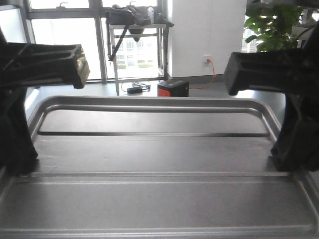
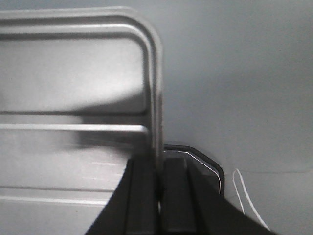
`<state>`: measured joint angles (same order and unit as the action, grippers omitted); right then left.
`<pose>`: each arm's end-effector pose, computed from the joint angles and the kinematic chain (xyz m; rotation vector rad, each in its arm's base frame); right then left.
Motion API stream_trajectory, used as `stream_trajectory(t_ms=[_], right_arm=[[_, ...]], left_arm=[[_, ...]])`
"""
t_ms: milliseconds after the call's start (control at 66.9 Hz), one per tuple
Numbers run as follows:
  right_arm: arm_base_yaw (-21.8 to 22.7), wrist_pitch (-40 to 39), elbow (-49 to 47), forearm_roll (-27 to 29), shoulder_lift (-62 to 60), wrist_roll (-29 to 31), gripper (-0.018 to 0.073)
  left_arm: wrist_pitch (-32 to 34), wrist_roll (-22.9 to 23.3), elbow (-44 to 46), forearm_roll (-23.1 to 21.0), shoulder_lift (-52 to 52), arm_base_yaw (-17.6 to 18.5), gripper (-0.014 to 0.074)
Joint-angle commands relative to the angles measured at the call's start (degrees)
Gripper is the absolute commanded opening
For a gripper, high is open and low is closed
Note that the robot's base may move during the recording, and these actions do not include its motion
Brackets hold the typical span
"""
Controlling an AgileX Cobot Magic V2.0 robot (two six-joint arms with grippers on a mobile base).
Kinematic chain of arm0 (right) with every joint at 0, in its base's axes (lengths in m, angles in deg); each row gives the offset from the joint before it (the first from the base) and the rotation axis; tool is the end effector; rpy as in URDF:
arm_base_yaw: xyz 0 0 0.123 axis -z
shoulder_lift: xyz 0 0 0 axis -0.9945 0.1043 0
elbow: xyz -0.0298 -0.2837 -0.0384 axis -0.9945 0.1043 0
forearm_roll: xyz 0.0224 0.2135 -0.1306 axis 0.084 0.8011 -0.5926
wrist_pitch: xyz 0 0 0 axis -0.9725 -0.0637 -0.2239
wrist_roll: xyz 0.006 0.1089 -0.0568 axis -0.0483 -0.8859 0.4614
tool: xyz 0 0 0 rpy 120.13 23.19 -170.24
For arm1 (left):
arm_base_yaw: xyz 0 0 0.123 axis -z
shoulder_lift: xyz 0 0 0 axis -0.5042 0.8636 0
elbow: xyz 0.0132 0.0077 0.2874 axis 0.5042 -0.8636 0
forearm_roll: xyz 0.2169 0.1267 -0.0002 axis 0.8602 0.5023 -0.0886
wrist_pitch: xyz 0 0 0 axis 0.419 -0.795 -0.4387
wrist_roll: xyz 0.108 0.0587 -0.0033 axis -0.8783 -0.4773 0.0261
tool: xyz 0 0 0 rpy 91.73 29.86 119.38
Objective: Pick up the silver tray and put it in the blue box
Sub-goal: 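Carry the tray in both grippers while the base turns away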
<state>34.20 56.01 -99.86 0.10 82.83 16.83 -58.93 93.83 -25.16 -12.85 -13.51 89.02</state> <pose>0.1613 0.1526 0.2301 0.0724 2.6945 0.2821 0.1407 -0.1872 0.2409 0.1194 2.7868 -0.2352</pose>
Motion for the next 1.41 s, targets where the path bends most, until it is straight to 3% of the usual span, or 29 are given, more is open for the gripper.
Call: stream_trajectory(t_ms=[0,1391], right_arm=[[0.17,-0.19,-1.51,-2.69,-1.4,0.01,0.0059],[0.17,-0.19,-1.51,-2.69,-1.4,0.01,0.0059]], left_arm=[[-0.57,0.63,1.42,1.25,-1.56,0.37,-0.0014],[-0.72,0.63,1.42,1.39,-1.56,0.37,-0.0014]])
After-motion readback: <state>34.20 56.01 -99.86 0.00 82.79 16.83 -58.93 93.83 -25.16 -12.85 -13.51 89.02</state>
